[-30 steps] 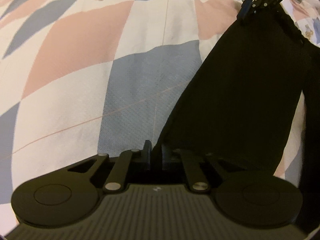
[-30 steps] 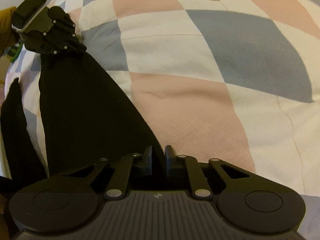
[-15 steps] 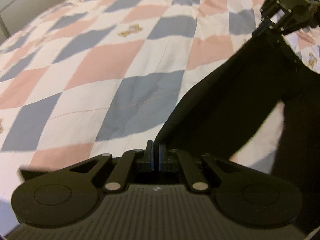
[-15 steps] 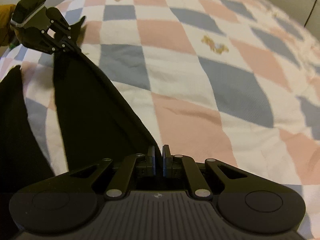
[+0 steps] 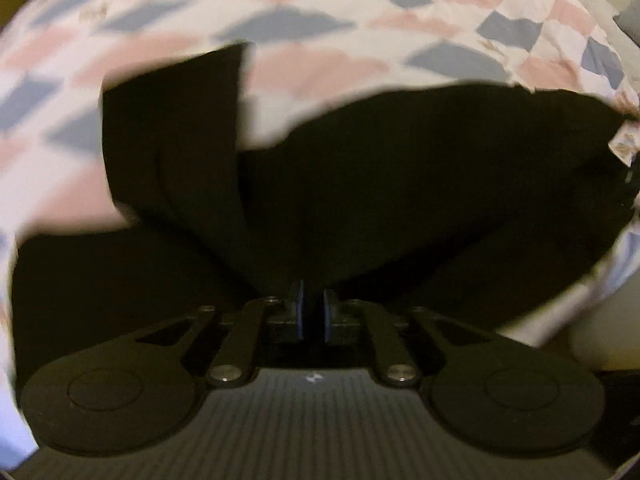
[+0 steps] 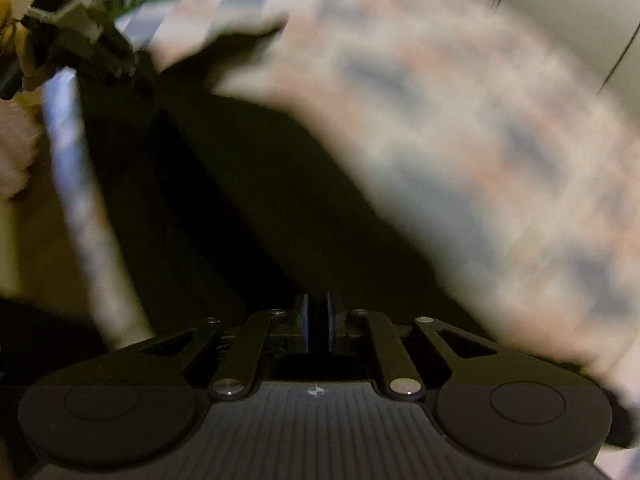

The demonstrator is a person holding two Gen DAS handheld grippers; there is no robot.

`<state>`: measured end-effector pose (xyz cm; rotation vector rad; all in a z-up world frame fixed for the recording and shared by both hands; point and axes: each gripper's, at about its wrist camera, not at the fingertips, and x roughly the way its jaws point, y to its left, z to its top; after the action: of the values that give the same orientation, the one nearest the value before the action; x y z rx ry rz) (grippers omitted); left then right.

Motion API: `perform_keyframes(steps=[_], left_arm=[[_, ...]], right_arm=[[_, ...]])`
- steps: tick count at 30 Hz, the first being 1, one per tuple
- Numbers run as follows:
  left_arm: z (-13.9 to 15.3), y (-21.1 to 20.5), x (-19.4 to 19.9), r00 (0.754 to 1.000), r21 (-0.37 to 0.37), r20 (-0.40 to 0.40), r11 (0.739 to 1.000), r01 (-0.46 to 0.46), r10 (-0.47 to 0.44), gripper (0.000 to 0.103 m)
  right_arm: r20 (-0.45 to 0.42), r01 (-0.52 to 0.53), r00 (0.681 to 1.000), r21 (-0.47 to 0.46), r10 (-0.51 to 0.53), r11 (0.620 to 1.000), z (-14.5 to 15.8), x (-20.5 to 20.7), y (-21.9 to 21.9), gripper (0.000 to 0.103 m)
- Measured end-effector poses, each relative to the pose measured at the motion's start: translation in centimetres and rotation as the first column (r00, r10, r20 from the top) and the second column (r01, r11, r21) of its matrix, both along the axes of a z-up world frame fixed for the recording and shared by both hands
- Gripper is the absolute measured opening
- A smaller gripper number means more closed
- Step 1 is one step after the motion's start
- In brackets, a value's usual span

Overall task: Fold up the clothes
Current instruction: 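Lift the hems with both grippers and fold them over toward the waistband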

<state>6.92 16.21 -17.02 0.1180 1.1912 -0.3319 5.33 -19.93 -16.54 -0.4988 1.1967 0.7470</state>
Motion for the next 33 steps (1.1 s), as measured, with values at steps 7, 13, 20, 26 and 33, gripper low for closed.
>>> perform_keyframes(steps=[7, 13, 20, 26, 33], left_arm=[[2.7, -0.5, -0.4, 0.995, -0.041, 0.052, 0.996, -0.08, 0.082, 0.032], [0.3, -1.5, 3.4, 0.972, 0.135, 0.228, 0.987, -0.085, 0.052, 0.038], [-2.4, -0.1, 4.0, 0.906, 0.134, 0.416, 0.98, -0.146, 0.078, 0.04], [-2.8, 1.6, 3.3, 0.871, 0.059, 0.484, 0.989, -0.134, 0.089, 0.046], [-2.8, 0.7, 3.7, 0.85, 0.099, 0.524, 0.987, -0.127, 0.057, 0.068]], right_arm=[[-0.139, 0.445, 0.893, 0.13, -0.428, 0.886, -0.5, -3.0, -5.4, 0.066], [-0.296, 0.844, 0.513, 0.343, -0.806, 0.411, -3.0, -2.6, -14.0, 0.066], [-0.482, 0.838, 0.218, 0.538, -0.849, -0.091, -8.4, -4.9, -19.2, 0.067], [-0.495, 0.73, 0.237, 0.658, -0.836, -0.182, -9.8, -5.7, -19.0, 0.067], [-0.472, 0.64, 0.196, 0.726, -0.86, -0.253, -8.9, -6.3, -19.5, 0.075]])
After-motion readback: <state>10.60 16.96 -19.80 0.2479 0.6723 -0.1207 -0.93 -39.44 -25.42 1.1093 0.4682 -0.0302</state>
